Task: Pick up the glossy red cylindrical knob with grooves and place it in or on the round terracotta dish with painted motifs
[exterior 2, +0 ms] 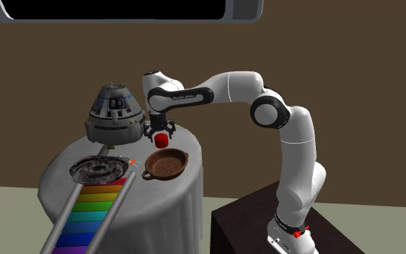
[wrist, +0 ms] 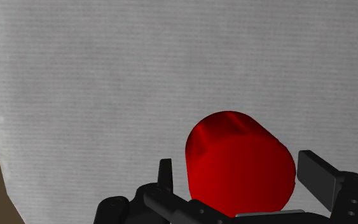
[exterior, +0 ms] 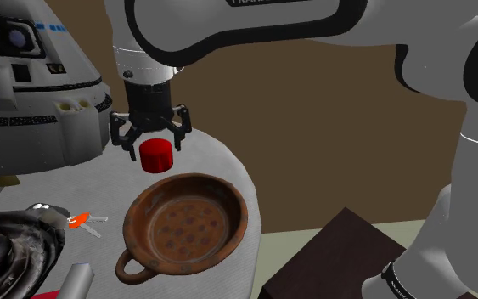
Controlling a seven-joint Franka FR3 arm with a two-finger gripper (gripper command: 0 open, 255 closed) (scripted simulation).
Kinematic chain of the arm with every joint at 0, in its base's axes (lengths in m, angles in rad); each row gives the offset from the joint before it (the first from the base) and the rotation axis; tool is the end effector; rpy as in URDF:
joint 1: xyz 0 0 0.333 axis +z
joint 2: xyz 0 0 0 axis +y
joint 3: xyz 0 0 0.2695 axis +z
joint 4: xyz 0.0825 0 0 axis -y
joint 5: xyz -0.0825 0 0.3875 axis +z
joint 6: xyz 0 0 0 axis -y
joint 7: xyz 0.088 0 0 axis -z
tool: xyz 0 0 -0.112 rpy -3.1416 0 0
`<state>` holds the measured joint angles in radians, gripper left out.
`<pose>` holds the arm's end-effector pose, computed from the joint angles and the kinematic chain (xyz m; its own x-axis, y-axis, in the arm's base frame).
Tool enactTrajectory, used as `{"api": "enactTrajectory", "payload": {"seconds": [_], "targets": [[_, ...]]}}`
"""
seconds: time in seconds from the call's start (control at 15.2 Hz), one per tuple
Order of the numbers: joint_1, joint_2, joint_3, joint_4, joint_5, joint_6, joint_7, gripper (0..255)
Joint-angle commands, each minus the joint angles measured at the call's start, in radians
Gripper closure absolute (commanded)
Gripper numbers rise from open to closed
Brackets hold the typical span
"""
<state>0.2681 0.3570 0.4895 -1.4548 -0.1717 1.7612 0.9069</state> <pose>0.5046 0.4046 0.4503 0.9900 -0.1411 -0.0029 -0.1411 -0.9900 0.0089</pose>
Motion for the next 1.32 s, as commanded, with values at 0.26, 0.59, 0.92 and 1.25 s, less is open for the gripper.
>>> {"api": "enactTrajectory", "payload": {"seconds": [0.26,0.59,0.92,1.25], "targets": [[0.0,0.0,0.0,-0.001,0.0,0.001,0.0,255],[0.001,0.0,0.0,-0.002,0.0,0.002,0.001,255],[0.001,0.0,0.001,0.012,0.0,-0.012,0.0,255],[0.01,0.005,0.002,0.087,-0.001,-0.081,-0.003,255]]}}
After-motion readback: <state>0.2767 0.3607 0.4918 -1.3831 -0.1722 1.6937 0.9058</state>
